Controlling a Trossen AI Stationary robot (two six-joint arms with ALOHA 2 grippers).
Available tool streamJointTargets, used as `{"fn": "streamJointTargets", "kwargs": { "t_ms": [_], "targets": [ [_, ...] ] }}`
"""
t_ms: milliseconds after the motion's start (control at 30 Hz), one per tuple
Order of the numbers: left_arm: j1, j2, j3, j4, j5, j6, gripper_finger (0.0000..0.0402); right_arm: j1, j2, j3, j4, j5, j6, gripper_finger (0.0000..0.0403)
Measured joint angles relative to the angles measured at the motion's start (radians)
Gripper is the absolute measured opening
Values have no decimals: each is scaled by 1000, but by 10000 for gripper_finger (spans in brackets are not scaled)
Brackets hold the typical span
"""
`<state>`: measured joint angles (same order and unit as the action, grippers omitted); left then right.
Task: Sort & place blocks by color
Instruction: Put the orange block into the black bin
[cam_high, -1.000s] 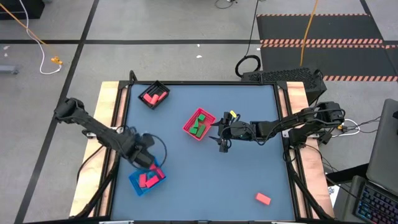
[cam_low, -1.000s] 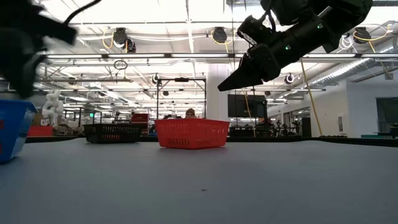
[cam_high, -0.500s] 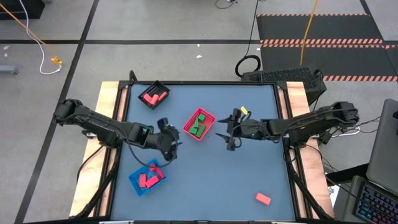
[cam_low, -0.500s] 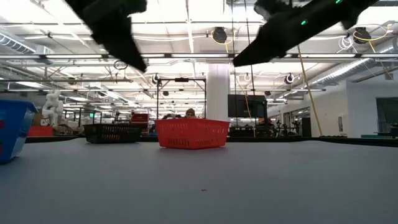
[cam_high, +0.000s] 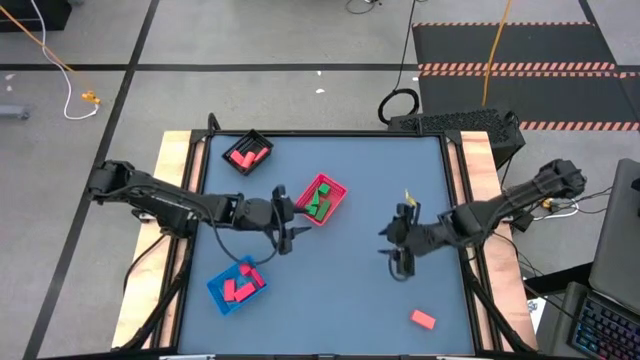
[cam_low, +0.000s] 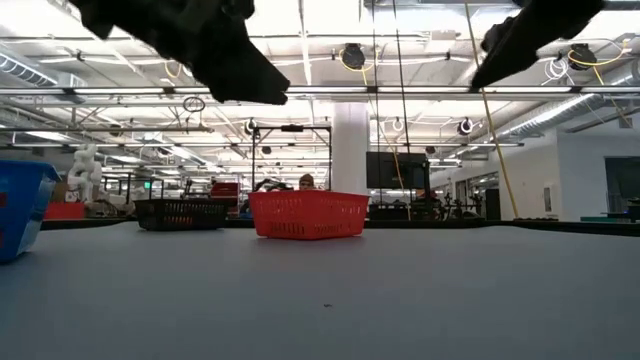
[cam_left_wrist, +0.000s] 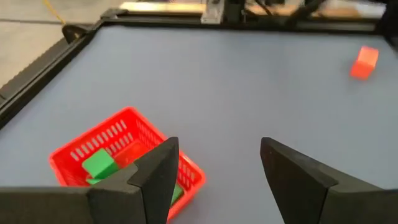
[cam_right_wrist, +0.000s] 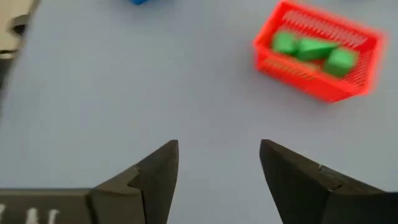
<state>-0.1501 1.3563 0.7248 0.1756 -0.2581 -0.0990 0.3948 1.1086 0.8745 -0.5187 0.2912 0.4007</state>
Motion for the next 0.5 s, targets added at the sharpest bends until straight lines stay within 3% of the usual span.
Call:
{"fn": "streamJointTargets", "kwargs": {
  "t_ms": [233,500],
  "targets": [
    [47,0,-76,148,106,18,230,66,120,100,-203,-55,207,216],
    [58,0,-84,143,128,57,230,108,315,216,-420,-323,467,215]
  ]
}}
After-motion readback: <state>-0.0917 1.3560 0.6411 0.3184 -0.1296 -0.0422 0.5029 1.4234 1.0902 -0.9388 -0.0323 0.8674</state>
